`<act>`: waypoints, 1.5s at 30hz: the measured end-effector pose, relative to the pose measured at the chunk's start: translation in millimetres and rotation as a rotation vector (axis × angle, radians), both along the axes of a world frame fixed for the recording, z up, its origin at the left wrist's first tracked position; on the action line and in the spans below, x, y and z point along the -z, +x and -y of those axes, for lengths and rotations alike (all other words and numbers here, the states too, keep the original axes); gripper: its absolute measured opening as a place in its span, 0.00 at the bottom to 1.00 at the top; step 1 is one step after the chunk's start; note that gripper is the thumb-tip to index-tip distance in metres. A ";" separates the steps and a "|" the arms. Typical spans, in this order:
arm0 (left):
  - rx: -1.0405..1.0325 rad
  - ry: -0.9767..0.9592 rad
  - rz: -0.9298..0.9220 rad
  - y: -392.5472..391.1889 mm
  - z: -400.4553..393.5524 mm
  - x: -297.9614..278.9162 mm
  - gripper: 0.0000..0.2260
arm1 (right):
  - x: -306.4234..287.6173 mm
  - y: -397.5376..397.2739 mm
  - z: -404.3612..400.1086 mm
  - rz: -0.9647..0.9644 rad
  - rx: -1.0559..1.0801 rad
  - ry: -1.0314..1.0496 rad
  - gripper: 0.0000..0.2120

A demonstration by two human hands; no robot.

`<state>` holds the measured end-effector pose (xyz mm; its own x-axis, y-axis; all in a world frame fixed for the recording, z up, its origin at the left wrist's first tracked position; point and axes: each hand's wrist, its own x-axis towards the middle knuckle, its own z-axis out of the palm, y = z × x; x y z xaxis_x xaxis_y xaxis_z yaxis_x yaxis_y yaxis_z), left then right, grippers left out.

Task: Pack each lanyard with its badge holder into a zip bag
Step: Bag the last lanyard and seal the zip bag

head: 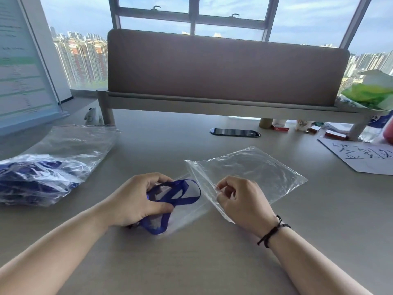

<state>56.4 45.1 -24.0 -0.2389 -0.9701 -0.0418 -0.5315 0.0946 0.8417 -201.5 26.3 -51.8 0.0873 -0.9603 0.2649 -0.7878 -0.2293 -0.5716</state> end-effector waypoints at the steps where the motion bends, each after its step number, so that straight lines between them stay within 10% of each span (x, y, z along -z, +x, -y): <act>1: -0.010 0.019 -0.041 -0.4 -0.4 -0.8 0.20 | -0.1 -0.4 -0.1 0.008 0.000 0.003 0.03; 10: -0.036 0.185 -0.307 -11.9 -7.9 -5.2 0.13 | -4.0 2.1 -5.8 0.050 -0.075 -0.008 0.04; 29: -0.006 0.027 -0.007 -14.3 -9.1 0.5 0.14 | -10.8 19.2 -23.1 0.141 -0.235 -0.253 0.06; 45: -0.278 0.381 -0.907 -22.4 -1.7 5.9 0.09 | -11.1 41.3 -36.3 0.086 -0.399 -0.387 0.06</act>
